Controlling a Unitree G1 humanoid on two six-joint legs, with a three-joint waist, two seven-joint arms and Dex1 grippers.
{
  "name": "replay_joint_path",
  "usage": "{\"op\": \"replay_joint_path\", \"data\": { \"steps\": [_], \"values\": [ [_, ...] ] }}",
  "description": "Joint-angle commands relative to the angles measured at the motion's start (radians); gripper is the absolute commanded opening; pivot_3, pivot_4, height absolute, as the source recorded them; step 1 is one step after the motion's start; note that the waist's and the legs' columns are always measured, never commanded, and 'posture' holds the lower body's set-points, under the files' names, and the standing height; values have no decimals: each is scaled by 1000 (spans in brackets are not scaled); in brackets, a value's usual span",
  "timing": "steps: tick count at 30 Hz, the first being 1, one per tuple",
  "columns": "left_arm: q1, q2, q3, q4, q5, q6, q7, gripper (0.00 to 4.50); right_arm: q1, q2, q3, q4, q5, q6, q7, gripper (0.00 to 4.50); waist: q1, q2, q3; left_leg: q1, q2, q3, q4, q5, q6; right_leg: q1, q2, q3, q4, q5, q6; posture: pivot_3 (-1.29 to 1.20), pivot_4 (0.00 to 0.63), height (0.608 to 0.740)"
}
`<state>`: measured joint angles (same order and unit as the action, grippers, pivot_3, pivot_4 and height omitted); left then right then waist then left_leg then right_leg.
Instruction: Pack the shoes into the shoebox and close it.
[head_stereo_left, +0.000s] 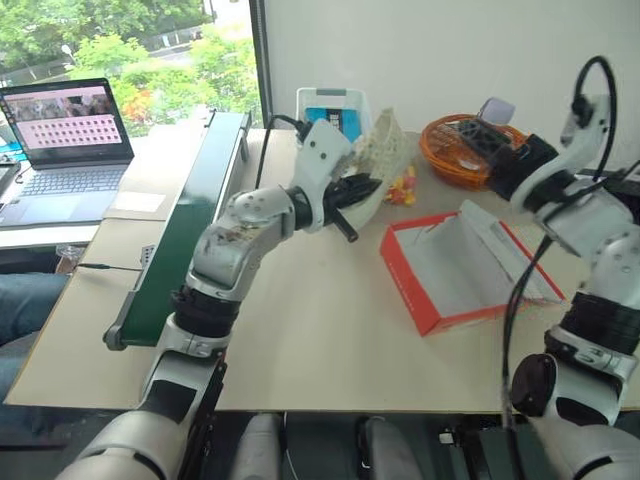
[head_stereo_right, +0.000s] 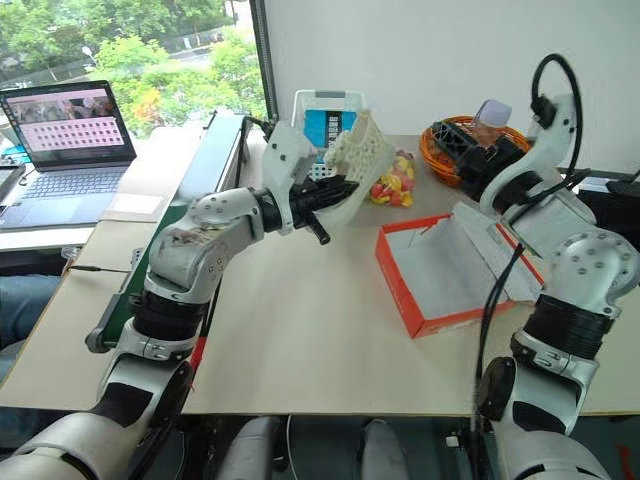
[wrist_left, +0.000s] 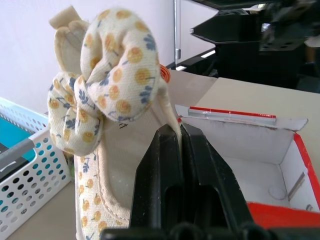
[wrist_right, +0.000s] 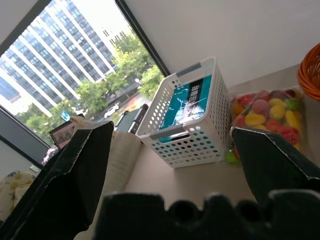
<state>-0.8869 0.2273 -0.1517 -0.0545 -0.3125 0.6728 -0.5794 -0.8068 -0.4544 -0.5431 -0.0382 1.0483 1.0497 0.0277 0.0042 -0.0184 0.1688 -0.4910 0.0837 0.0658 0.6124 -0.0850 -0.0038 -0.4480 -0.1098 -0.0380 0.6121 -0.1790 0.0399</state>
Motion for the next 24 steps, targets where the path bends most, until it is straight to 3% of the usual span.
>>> {"op": "replay_joint_path", "data": {
  "steps": [1,7,19,24],
  "values": [
    [-34,-26,28,-64,-19,-29,12,99,-4,84,-20,-61,163,26,-54,4500,-4,0,0,0,0,-1,0,0,0,0,0,0,0,1,2,0,150,735],
    [-47,-55,17,-72,-22,-30,9,99,18,194,-12,-76,310,-5,-167,4500,1,0,0,-1,0,-2,0,1,2,1,1,0,0,2,4,0,150,735],
    [-71,-106,12,-70,-30,-18,13,99,19,222,74,-15,298,-74,-159,4500,5,1,0,-1,0,-2,2,1,2,2,1,0,-1,1,1,0,150,735],
    [-74,-93,22,-67,-28,-9,11,0,13,233,90,20,279,-121,-139,3150,4,1,0,-1,0,-2,2,1,2,2,1,0,-1,1,2,0,150,735]
  ]
}}
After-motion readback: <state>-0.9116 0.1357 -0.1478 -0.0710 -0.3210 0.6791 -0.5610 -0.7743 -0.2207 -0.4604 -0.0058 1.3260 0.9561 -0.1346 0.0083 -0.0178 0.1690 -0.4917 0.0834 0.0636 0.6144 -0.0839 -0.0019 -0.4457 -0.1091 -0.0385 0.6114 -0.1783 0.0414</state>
